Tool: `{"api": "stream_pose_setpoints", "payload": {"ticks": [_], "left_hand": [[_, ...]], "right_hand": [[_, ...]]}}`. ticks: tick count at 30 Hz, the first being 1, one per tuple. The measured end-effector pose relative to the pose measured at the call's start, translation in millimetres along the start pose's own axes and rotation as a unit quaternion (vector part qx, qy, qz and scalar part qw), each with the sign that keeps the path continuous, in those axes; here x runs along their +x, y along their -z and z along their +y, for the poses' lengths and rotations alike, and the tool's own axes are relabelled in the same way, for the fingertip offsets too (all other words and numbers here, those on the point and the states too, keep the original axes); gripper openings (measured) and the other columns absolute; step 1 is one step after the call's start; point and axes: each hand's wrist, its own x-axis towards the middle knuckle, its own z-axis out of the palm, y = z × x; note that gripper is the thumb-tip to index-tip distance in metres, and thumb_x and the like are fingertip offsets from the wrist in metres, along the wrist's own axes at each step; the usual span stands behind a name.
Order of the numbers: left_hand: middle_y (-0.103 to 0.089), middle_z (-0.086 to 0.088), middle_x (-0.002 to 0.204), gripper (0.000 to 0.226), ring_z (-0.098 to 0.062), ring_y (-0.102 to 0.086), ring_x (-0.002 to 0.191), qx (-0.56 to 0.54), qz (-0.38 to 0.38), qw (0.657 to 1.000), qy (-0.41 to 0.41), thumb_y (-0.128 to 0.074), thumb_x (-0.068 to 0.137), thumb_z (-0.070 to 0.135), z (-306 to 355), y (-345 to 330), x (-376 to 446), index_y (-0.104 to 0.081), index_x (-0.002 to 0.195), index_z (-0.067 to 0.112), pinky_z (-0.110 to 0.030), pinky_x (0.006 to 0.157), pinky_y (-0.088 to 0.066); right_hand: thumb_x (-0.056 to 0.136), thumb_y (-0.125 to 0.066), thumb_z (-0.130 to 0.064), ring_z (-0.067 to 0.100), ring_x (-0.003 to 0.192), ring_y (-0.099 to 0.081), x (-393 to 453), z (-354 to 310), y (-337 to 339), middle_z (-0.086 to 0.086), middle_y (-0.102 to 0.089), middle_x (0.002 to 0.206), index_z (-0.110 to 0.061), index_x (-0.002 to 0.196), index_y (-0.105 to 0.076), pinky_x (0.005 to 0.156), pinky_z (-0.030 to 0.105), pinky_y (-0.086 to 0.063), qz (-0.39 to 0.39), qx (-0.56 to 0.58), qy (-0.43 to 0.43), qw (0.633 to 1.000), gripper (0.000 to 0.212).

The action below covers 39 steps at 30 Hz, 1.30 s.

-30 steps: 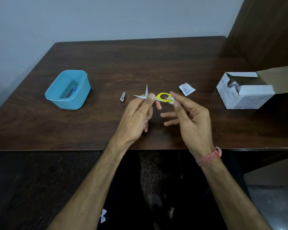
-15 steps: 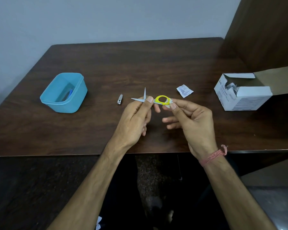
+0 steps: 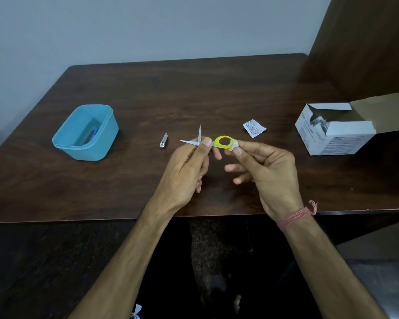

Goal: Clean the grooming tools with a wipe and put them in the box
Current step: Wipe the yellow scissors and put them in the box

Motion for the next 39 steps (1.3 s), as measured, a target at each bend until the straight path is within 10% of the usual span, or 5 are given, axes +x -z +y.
{"api": "stream_pose_setpoints", "payload": {"ticks": [27,39], "left_hand": [[-0.035,0.0,0.056,0.045,-0.01,-0.033,0.043,0.004,-0.072,0.997,-0.033,-0.039,0.12,0.041,1,-1,-1,-0.061,0.093,0.013,-0.032,0.046,-0.045],[-0.031,0.005,0.051,0.05,-0.011,-0.028,0.043,-0.018,-0.049,0.999,0.01,-0.045,0.121,0.034,2,-1,1,-0.058,0.077,0.014,-0.03,0.044,-0.042]], "right_hand": [[0.1,-0.076,-0.007,0.017,0.061,-0.068,4,11,1,0.012,-0.083,0.093,-0.008,0.106,-0.083,0.051,0.023,-0.052,-0.033,-0.018,0.025,0.999,0.009],[0.1,-0.079,-0.007,0.014,0.069,-0.067,-1,15,4,0.005,-0.084,0.107,-0.015,0.108,-0.083,0.051,0.023,-0.052,0.112,-0.022,0.119,0.986,0.012]]}}
